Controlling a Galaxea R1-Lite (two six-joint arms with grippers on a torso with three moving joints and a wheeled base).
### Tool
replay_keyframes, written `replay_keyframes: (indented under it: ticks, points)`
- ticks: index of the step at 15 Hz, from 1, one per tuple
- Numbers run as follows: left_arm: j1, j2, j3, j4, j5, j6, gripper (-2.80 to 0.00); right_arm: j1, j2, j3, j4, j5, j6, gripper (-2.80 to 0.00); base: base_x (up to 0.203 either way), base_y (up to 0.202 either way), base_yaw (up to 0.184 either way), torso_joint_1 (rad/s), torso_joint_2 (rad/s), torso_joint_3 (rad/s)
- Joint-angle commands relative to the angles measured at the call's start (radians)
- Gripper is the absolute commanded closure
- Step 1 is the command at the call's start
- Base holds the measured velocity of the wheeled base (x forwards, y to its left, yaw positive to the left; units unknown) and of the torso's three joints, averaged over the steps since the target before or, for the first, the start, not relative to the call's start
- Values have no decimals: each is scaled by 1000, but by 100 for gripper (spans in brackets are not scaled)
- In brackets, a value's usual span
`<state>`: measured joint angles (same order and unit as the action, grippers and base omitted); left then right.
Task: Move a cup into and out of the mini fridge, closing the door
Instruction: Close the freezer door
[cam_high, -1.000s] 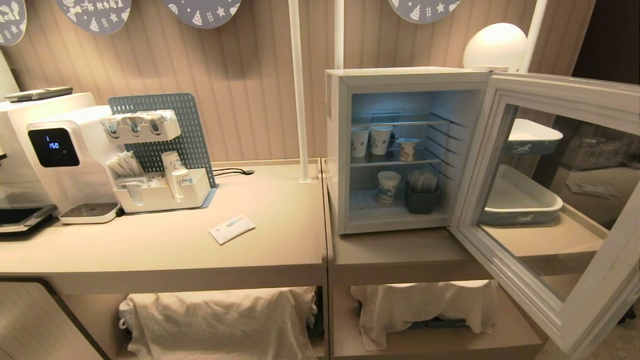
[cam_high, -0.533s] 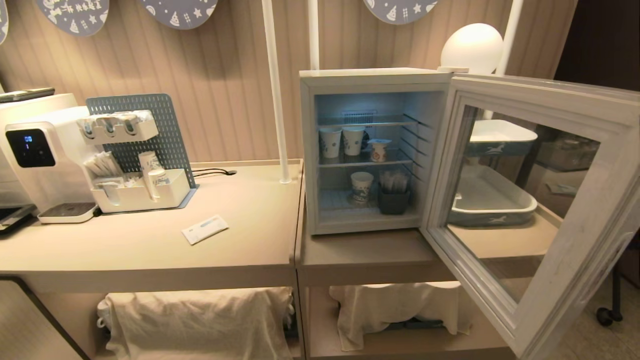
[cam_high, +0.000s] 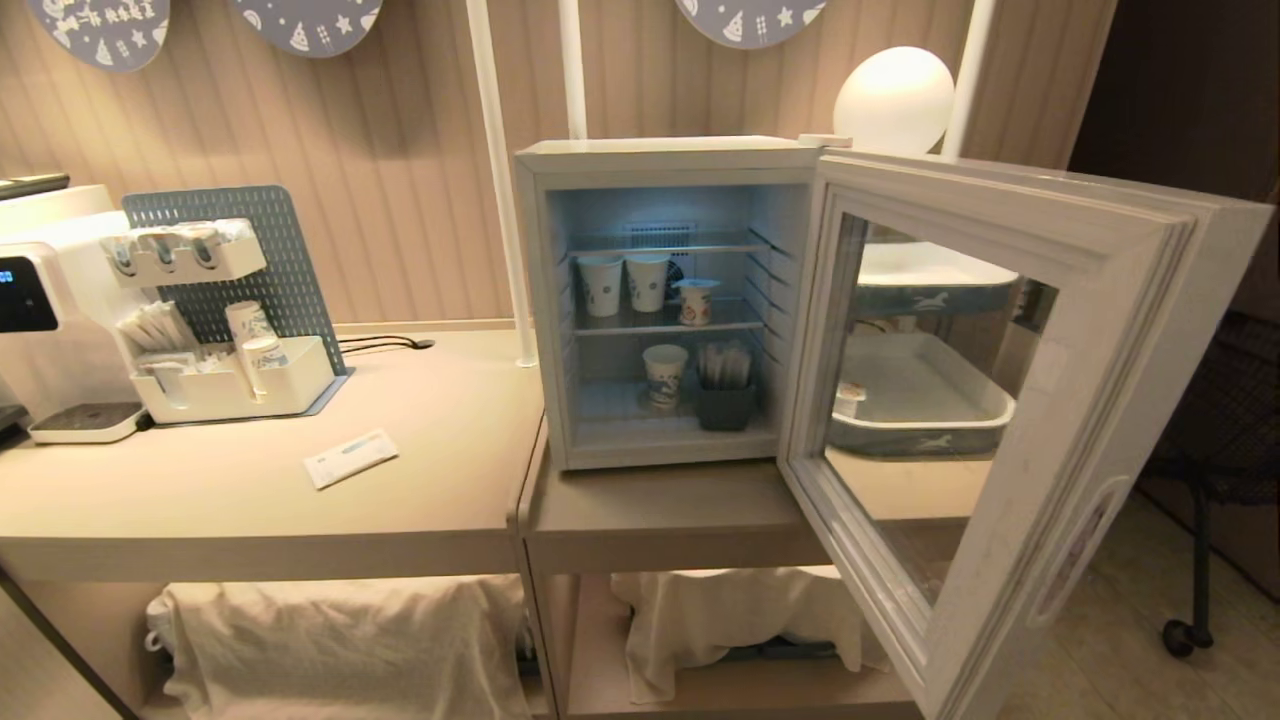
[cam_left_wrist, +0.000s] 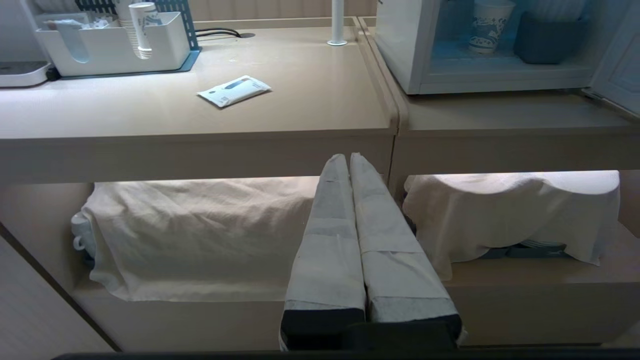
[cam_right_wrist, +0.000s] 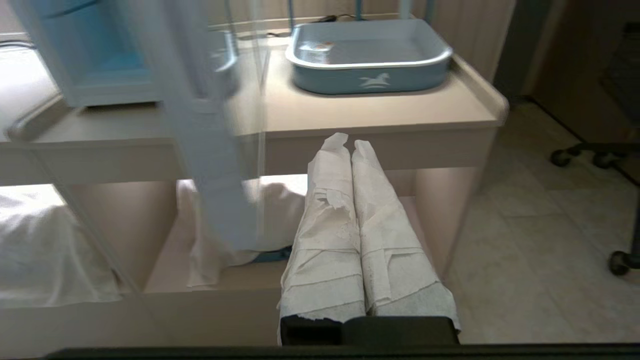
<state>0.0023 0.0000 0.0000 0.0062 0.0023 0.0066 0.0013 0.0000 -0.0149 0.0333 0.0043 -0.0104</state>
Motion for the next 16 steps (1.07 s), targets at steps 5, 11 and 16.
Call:
replay_keyframes:
  ticks: [5, 11, 16]
  points:
    - [1, 2, 2, 0, 1, -4, 0, 0, 112, -136, 44, -3, 50, 0, 0, -93, 0, 1, 1, 4]
    - [1, 2, 2, 0, 1, -6, 0, -19, 967, -535, -19, 54, 283, 0, 0, 0, 0, 0, 0, 0]
    - [1, 2, 2, 0, 1, -7, 0, -180, 1378, -747, -208, 733, 369, 0, 0, 0, 0, 0, 0, 0]
